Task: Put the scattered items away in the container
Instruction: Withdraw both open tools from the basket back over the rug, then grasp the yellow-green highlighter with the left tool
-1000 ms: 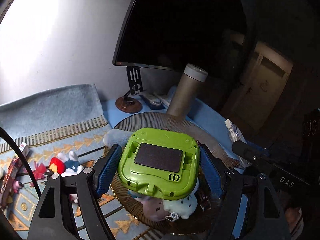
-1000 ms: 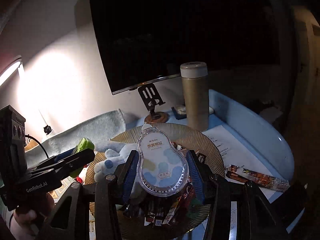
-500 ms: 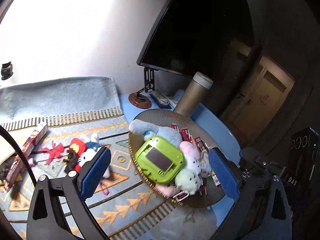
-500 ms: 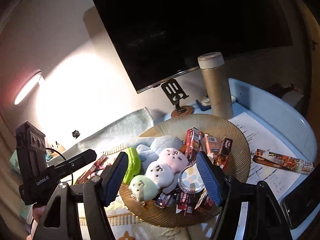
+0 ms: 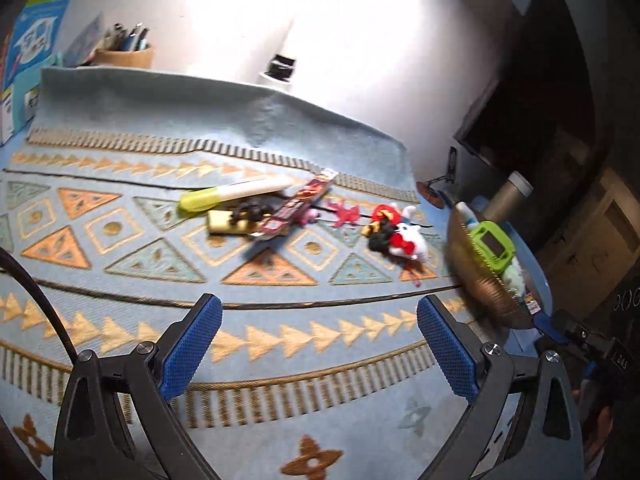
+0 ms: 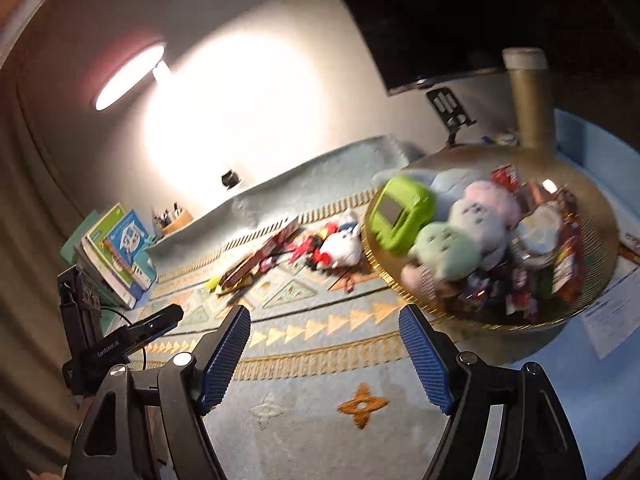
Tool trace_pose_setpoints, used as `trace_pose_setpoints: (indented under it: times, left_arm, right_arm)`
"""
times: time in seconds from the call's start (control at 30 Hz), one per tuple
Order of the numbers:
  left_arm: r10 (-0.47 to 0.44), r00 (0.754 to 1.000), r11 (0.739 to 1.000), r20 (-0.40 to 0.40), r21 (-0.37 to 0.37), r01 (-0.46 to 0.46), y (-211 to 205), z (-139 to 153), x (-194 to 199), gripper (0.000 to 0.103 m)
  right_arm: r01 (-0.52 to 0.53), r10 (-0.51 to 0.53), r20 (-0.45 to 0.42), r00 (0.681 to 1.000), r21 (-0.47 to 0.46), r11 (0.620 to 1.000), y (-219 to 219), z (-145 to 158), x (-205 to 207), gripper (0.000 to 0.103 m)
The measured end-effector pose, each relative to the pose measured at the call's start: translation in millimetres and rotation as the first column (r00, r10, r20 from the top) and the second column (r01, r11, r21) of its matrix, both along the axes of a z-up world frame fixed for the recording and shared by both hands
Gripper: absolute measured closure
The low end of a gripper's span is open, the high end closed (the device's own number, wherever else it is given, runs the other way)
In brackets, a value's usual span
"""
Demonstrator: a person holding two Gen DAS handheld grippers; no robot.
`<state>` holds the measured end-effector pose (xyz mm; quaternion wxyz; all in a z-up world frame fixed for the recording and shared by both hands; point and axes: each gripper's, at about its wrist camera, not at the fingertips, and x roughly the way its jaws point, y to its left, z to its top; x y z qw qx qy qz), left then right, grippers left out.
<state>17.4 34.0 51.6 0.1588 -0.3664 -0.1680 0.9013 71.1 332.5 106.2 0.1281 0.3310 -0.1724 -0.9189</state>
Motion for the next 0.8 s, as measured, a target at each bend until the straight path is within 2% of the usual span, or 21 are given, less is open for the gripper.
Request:
trace_pose_setpoints:
  times: [0.1, 0.17, 0.23, 0.3, 0.37, 0.43, 0.5, 0.6, 0.7, 0.8]
  left_arm:
    - [0.052, 0.999, 0.998, 0.002, 0.019, -0.052, -26, -17, 3, 0.005]
    - [0.089, 0.996, 0.996, 0.020, 0.023, -0.090, -33, -26, 1, 0.005]
    - [0.077, 0.996, 0.994, 0.034, 0.076, -0.079, -38, -29, -2, 0.005]
    - [0.081, 0.996, 0.993, 0.044, 0.077, -0.084, -40, -31, -5, 0.005]
    - [0.072, 0.995, 0.993, 0.063, 0.088, -0.077, -39, -33, -7, 0.005]
    - [0.065, 0.996, 0.993, 0.061, 0.093, -0.070, -38, -34, -7, 0.005]
    - [0.061, 0.996, 0.994, 0.068, 0.091, -0.067, -37, -35, -8, 0.005]
    - [0.063, 0.995, 0.994, 0.071, 0.082, -0.069, -37, -36, -8, 0.005]
    - [0.076, 0.995, 0.995, 0.063, 0.056, -0.080, -35, -35, -6, 0.005]
    - [0.053, 0.995, 0.999, 0.087, 0.001, -0.053, -30, -32, -12, 0.005]
  right_arm:
    - [-0.058, 0.056, 0.044, 0.997, 0.040, 0.997, -39, -23, -16, 0.027]
    - [-0.074, 0.068, 0.054, 0.996, 0.111, 0.991, -62, -37, -26, 0.027]
    - [-0.071, 0.064, 0.041, 0.997, 0.194, 0.979, -78, -49, -34, 0.027]
    - [-0.058, 0.056, 0.014, 0.998, 0.246, 0.968, -89, -61, -39, 0.027]
    - [-0.064, 0.054, 0.045, 0.998, 0.260, 0.964, -93, -71, -45, 0.028]
    - [-0.060, 0.056, 0.025, 0.998, 0.261, 0.963, -92, -69, -43, 0.027]
    - [-0.062, 0.060, 0.015, 0.998, 0.228, 0.972, -85, -69, -41, 0.025]
    - [-0.052, 0.042, 0.057, 0.997, 0.179, 0.983, -76, -74, -48, 0.023]
    - [-0.058, 0.044, 0.087, 0.995, 0.167, 0.984, -75, -77, -54, 0.023]
    - [-0.054, 0.041, 0.071, 0.997, 0.194, 0.980, -80, -75, -51, 0.023]
